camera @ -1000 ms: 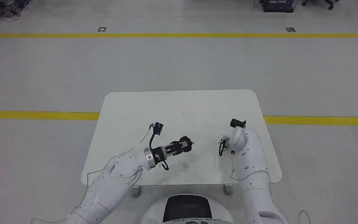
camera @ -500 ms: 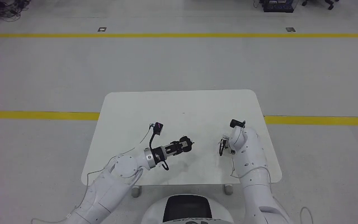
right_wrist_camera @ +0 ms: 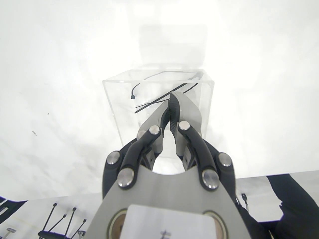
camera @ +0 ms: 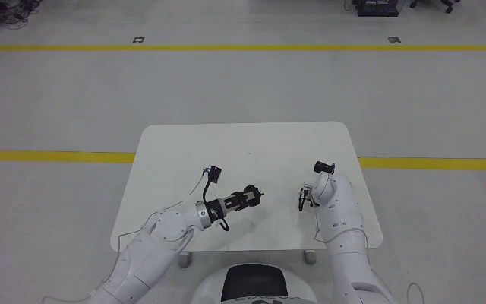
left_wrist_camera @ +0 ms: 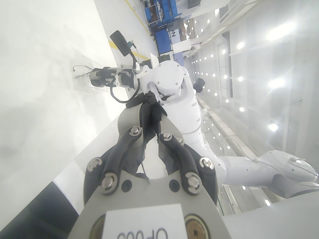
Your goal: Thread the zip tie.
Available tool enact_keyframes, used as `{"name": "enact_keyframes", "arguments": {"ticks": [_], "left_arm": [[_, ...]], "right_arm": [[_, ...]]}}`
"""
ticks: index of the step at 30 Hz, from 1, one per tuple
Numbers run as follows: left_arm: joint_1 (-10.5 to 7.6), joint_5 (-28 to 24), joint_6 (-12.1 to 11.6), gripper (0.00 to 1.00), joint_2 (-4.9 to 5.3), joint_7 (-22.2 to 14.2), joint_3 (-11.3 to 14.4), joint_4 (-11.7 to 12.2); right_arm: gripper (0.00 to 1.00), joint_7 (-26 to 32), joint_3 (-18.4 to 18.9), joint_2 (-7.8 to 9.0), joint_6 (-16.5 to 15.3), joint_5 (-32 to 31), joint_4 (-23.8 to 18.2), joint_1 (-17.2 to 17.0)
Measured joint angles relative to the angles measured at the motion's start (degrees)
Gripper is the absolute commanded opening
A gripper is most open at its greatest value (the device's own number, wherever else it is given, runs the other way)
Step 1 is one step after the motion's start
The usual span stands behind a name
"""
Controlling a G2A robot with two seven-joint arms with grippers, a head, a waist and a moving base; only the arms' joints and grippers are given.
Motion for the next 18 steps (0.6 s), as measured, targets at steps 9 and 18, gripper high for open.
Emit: {"name": "enact_keyframes", "arguments": {"ticks": [9, 18], "left_arm": [[0.0, 0.0, 0.0, 0.0, 0.0, 0.0, 0.0, 0.0], [0.0, 0.0, 0.0, 0.0, 0.0, 0.0, 0.0, 0.0]], "right_arm": [[0.13, 1.9, 0.0, -0.29, 0.0, 0.0, -7.2, -3.7], [0.17, -0.7, -0.5, -0.28, 0.0, 0.0, -4.6, -2.7]]}}
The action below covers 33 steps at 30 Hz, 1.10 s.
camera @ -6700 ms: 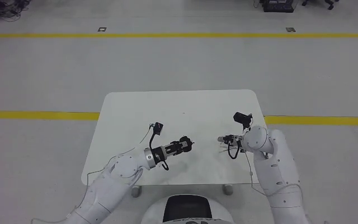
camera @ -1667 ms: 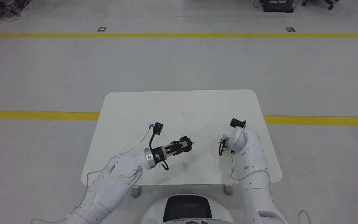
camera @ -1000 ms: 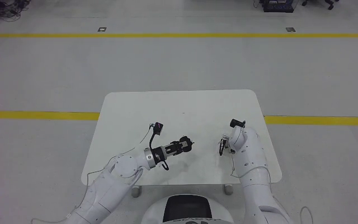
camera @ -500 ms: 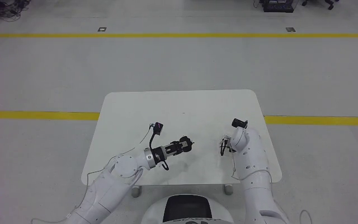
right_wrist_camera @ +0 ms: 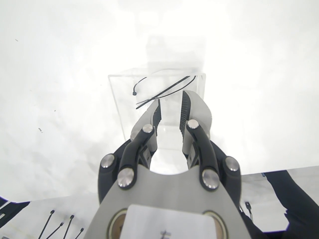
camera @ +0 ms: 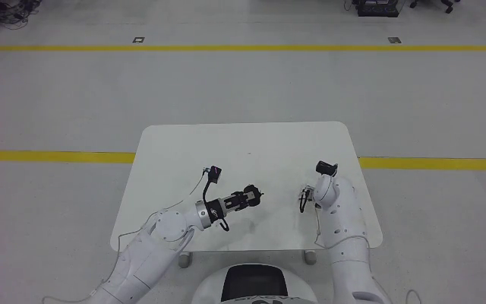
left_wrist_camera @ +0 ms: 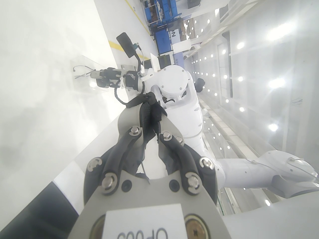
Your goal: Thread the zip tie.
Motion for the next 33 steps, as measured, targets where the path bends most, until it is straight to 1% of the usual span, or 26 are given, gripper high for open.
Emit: {"name": "enact_keyframes", "arguments": {"ticks": [5, 14, 16, 23, 28, 33], "left_arm": [[0.0, 0.0, 0.0, 0.0, 0.0, 0.0, 0.0, 0.0], [0.0, 0.0, 0.0, 0.0, 0.0, 0.0, 0.0, 0.0], [0.0, 0.0, 0.0, 0.0, 0.0, 0.0, 0.0, 0.0], [0.0, 0.0, 0.0, 0.0, 0.0, 0.0, 0.0, 0.0], [0.0, 0.0, 0.0, 0.0, 0.0, 0.0, 0.0, 0.0], [0.0, 0.0, 0.0, 0.0, 0.0, 0.0, 0.0, 0.0]], "right_arm": [[0.13, -0.9, -0.1, 0.12, 0.0, 0.0, 0.9, 0.4], [0.13, -2.3, -0.4, 0.45, 0.0, 0.0, 2.5, 0.8], [0.15, -2.7, -0.5, 0.58, 0.0, 0.0, 2.9, 1.0], [0.17, -3.9, -0.4, 0.99, 0.0, 0.0, 3.4, 0.9], [0.22, -4.1, -1.0, 1.31, 0.0, 0.0, 3.9, 1.0], [0.22, -3.9, -1.6, 1.6, 0.0, 0.0, 5.0, 1.8]]}}
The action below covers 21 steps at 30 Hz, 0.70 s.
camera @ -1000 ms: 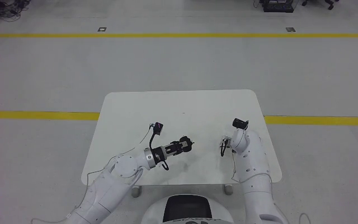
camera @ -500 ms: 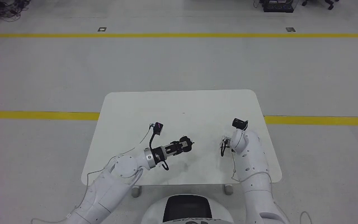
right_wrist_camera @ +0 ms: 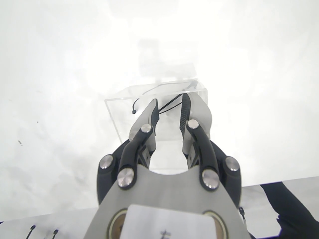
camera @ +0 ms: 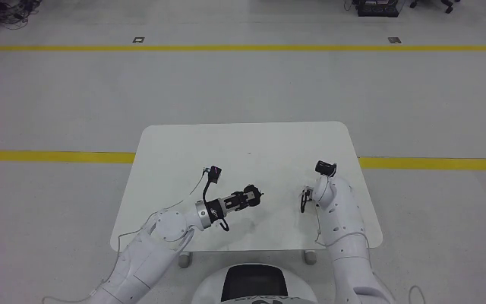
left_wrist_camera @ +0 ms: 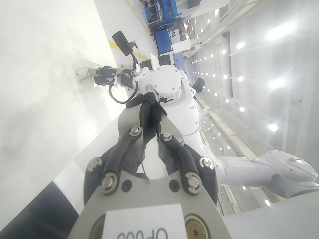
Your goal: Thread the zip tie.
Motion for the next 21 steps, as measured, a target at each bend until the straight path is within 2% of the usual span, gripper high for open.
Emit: {"name": "enact_keyframes", "arguments": {"ticks": [8, 15, 21], "left_arm": [[0.0, 0.0, 0.0, 0.0, 0.0, 0.0, 0.0, 0.0], [0.0, 0.0, 0.0, 0.0, 0.0, 0.0, 0.0, 0.0], [0.0, 0.0, 0.0, 0.0, 0.0, 0.0, 0.0, 0.0]], "right_arm": [[0.2, -0.1, -0.2, 0.44, 0.0, 0.0, 2.8, 1.7], [0.01, -0.4, -0.5, 0.63, 0.0, 0.0, 4.0, 2.5], [0.0, -0.3, -0.1, 0.57, 0.0, 0.0, 2.1, 1.3]]}}
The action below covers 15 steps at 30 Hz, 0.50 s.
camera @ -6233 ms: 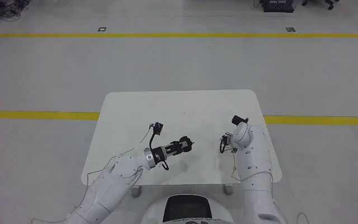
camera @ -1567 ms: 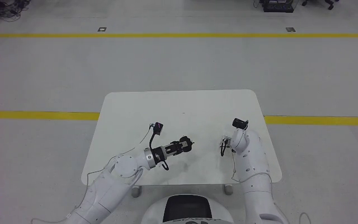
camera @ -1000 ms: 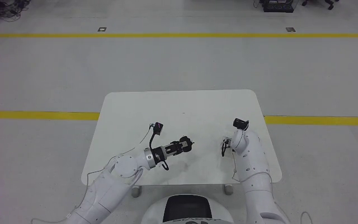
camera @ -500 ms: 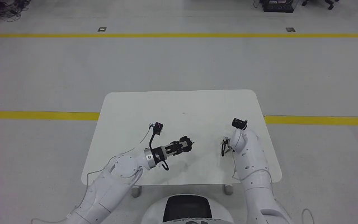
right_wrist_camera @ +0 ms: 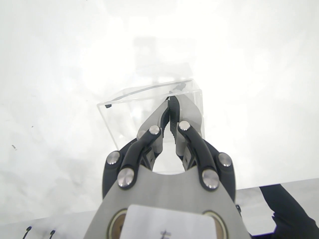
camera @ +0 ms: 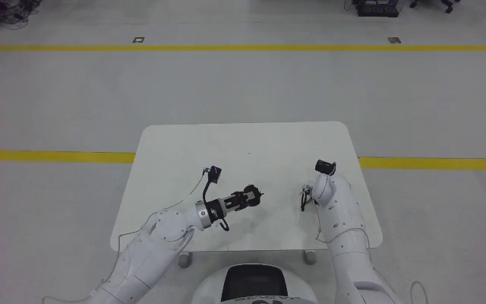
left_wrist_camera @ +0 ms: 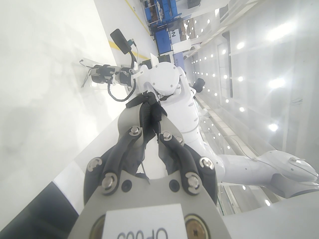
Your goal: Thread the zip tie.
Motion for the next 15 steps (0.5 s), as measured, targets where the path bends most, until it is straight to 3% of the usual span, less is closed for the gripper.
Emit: {"name": "enact_keyframes", "arguments": {"ticks": [11, 13, 15], "left_arm": [[0.0, 0.0, 0.0, 0.0, 0.0, 0.0, 0.0, 0.0], [0.0, 0.0, 0.0, 0.0, 0.0, 0.0, 0.0, 0.0], [0.0, 0.0, 0.0, 0.0, 0.0, 0.0, 0.0, 0.0]], "right_arm": [[0.0, 0.5, 0.5, -0.24, 0.0, 0.0, -3.8, -2.2], [0.27, 0.4, 0.3, -0.23, 0.0, 0.0, -3.9, -2.4], [0.3, 0.4, 0.1, -0.18, 0.0, 0.0, -4.0, -2.6]]}}
